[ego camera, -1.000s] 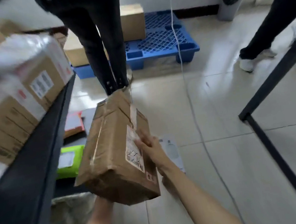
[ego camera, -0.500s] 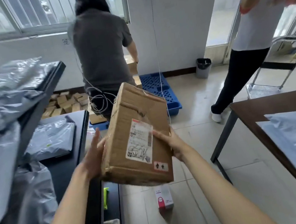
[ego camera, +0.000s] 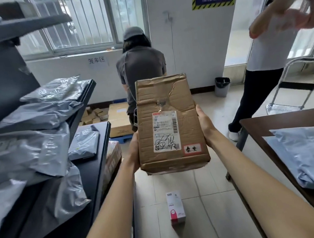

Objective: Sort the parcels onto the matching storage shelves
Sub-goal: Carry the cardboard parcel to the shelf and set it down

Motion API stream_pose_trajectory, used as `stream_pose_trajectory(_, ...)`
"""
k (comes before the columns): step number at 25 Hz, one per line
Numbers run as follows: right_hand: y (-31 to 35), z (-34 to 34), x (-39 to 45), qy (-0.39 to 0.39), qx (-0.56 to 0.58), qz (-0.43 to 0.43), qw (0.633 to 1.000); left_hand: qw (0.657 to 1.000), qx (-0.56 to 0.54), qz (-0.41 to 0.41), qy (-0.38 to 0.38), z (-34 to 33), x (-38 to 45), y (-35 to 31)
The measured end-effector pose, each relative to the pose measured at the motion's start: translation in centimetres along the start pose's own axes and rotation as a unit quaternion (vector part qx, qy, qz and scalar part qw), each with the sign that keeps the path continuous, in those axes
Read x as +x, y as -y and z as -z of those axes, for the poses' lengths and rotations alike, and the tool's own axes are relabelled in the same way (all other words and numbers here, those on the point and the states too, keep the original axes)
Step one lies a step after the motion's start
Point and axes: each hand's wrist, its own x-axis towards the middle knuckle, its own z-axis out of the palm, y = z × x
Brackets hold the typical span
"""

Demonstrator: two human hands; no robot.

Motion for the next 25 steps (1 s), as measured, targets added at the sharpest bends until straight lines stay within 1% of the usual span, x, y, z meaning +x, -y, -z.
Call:
stream_pose_trajectory(3, 0.2, 0.9, -3.1, 0.015, -0.029, -0.004, 0.999, 0.998, -0.029, -0.017, -0.047, -1.6, -3.2, 1.2)
stream_pose_trajectory(5, 0.7, 0.9, -5.2, 0.038, -0.028, 0.016, 0.999, 0.996, -0.046, -0.037, -0.074, -2.5, -6.7, 1.1)
stream_pose_trajectory(7, 1.6, 0.3, -7.5, 0.093, 0.004, 0.021, 0.995, 0.991, -0.068, -0.062, -0.099, -3.3, -10.2, 0.8)
stream_pose_trajectory(9, 2.5, -1.2, -10.6, 0.136, 0.012, 0.017, 0.991, 0.979, -0.107, -0.087, -0.147, -3.8, -14.7, 0.7)
stream_pose_trajectory(11, 3.4, -3.3, -13.7, 0.159, -0.009, 0.023, 0.987, 0.969, -0.103, -0.115, -0.191, -4.4, -20.2, 0.3)
stream_pose_trajectory(12, 3.8, -4.5, -15.1, 0.170, -0.019, 0.013, 0.985, 0.962, -0.109, -0.132, -0.211, -4.6, -23.2, -0.2)
stream_pose_trajectory(15, 4.9, -10.3, -20.8, 0.211, -0.082, -0.027, 0.974, 0.928, -0.109, -0.193, -0.300, -4.1, -33.6, -2.0)
stream_pose_trajectory(17, 5.7, -14.9, -25.6, 0.263, -0.115, -0.007, 0.958, 0.898, -0.105, -0.220, -0.365, -3.1, -41.1, -2.8)
stream_pose_trajectory(19, 5.8, -19.9, -32.1, 0.313, -0.145, 0.009, 0.939, 0.857, -0.082, -0.231, -0.453, -1.4, -49.1, -2.2)
stream_pose_trajectory(21, 4.8, -24.2, -39.3, 0.367, -0.159, 0.019, 0.916, 0.809, -0.079, -0.234, -0.533, -0.5, -57.1, -0.2)
stream_pose_trajectory(22, 4.1, -25.7, -43.0, 0.396, -0.164, 0.024, 0.903, 0.790, -0.078, -0.236, -0.560, -0.3, -60.9, 1.0)
stream_pose_trajectory(23, 2.8, -27.6, -47.2, 0.419, -0.169, 0.012, 0.892, 0.772, -0.080, -0.239, -0.583, -0.5, -65.3, 2.6)
stream_pose_trajectory(25, 0.3, -30.1, -55.3, 0.464, -0.174, -0.014, 0.869, 0.748, -0.087, -0.243, -0.612, -0.6, -73.2, 6.0)
